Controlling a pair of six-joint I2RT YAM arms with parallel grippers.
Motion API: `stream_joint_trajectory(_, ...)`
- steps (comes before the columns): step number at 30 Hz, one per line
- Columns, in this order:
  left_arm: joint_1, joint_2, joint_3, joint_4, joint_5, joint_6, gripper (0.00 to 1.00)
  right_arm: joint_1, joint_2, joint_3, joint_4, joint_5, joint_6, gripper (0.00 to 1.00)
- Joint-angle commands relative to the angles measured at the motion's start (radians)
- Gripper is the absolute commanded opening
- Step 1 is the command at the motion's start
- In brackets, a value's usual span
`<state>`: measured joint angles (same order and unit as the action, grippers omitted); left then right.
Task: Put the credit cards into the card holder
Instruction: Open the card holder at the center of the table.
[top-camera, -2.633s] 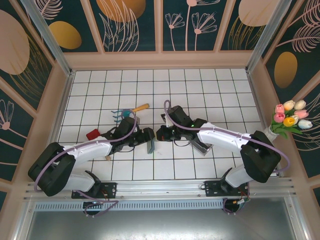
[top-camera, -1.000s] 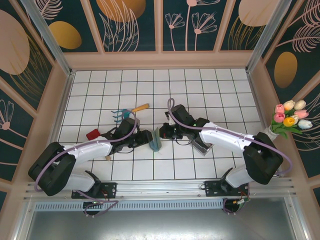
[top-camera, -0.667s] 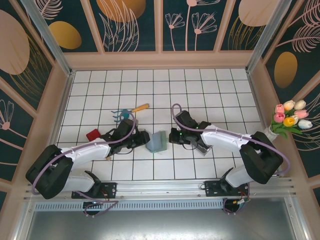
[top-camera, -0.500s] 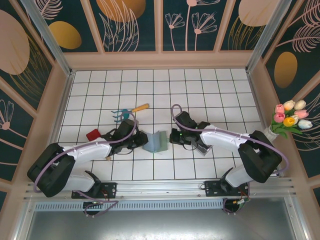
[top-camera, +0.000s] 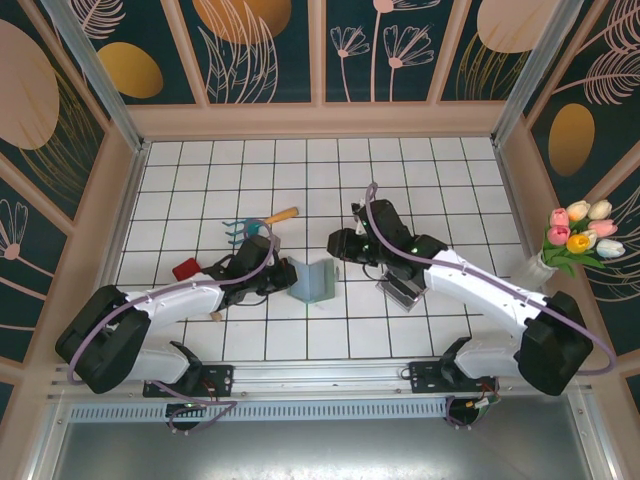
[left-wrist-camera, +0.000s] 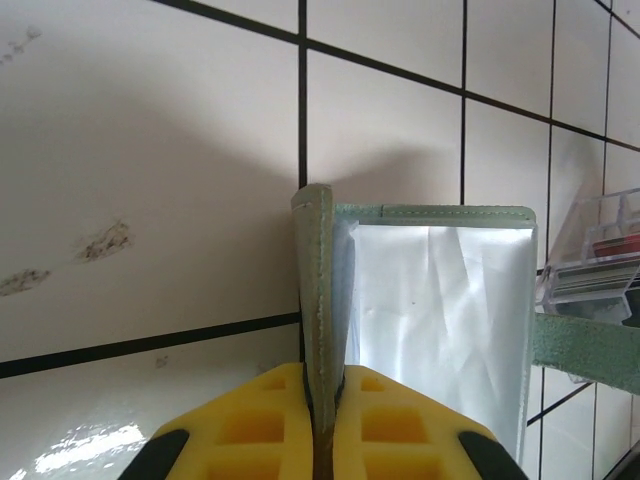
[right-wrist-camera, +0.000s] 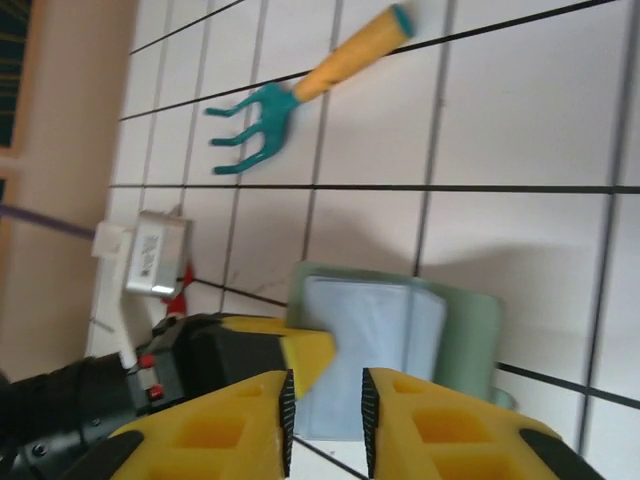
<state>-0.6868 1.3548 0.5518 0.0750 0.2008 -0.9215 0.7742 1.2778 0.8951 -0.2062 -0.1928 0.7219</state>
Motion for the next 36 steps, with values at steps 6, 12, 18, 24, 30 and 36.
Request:
stream_joint_trajectory(6,-0.003,0.002,0.023,0.036,0.021,-0.006,0.03,0.060,0.238,0.053,0.111,-0.157,0.041,0.24)
stream_joint_trajectory(12,-0.005,0.031,0.014,0.062,0.027,-0.010,0.04,0.068,0.381,0.068,0.087,-0.124,0.052,0.25)
stream_joint_trajectory(18,-0.005,0.026,-0.015,0.033,-0.034,-0.021,0.14,0.085,0.462,0.070,0.022,-0.040,0.006,0.35)
stream_joint_trajectory(24,-0.004,-0.079,-0.064,-0.085,-0.192,-0.079,0.40,0.132,0.548,0.123,-0.063,0.044,-0.018,0.49)
stream_joint_trajectory(30,-0.003,-0.393,-0.136,-0.346,-0.498,-0.273,0.56,0.231,0.679,0.233,-0.268,0.310,0.014,0.62)
stream_joint_trajectory(36,-0.002,-0.749,-0.210,-0.517,-0.674,-0.418,0.58,0.356,0.887,0.383,-0.495,0.568,0.061,0.78)
